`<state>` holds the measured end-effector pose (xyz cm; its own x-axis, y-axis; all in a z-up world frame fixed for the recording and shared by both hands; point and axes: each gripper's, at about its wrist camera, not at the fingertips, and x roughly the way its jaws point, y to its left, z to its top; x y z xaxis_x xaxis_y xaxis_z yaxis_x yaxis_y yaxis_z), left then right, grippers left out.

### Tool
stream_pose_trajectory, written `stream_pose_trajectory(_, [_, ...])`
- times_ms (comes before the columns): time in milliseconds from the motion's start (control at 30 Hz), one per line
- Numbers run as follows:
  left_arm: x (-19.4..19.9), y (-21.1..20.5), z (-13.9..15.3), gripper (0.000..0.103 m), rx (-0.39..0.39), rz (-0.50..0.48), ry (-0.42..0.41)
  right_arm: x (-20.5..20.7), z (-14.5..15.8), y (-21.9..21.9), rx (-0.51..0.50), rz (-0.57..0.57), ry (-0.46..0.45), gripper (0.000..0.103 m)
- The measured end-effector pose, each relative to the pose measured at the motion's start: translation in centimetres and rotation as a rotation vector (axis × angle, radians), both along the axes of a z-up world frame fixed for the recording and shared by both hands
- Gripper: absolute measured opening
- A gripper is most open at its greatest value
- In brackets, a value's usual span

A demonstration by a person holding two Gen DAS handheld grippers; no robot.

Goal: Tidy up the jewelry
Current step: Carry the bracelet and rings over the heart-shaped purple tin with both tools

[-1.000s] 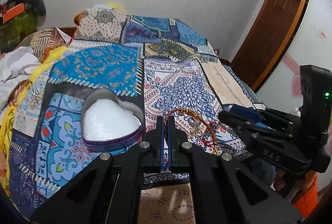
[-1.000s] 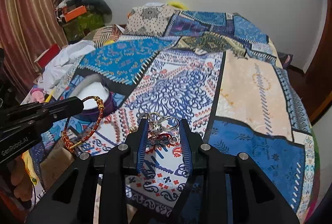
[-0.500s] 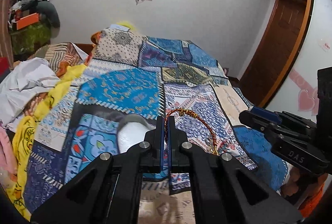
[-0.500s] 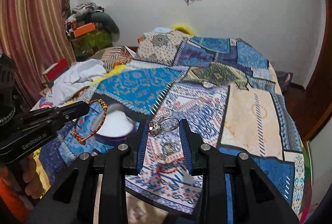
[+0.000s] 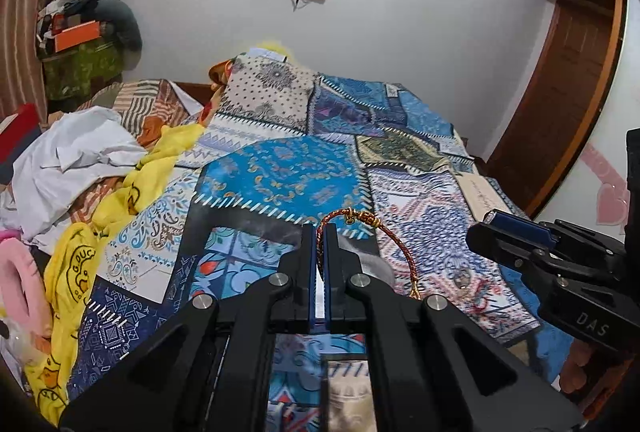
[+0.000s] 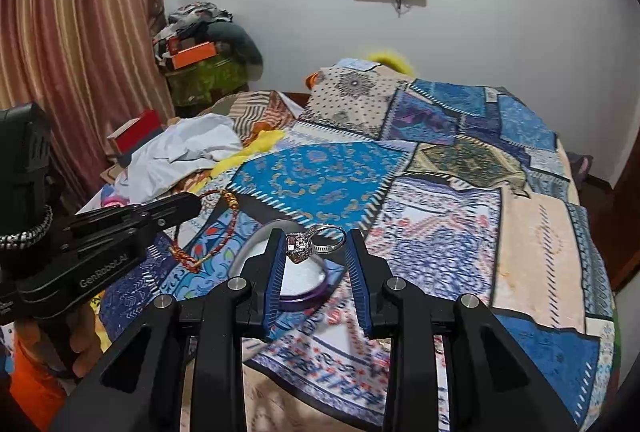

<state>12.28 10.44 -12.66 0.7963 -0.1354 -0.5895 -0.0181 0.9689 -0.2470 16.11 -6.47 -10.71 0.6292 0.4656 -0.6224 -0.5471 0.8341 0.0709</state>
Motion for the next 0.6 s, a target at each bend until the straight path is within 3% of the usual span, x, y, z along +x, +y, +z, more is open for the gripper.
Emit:
stream_pose_trajectory(333, [2.4, 0.5, -3.5, 0.001, -0.007, -0.02, 0.074, 2.8, -3.7, 1.7, -0.012, 0.02, 0.132, 0.028])
stream_pose_trajectory(600, [4.0, -0.2, -5.5, 0.001, -0.005, -0.056, 0.112, 3.2, -5.0, 2.7, -0.034, 0.043, 0.167, 0.028])
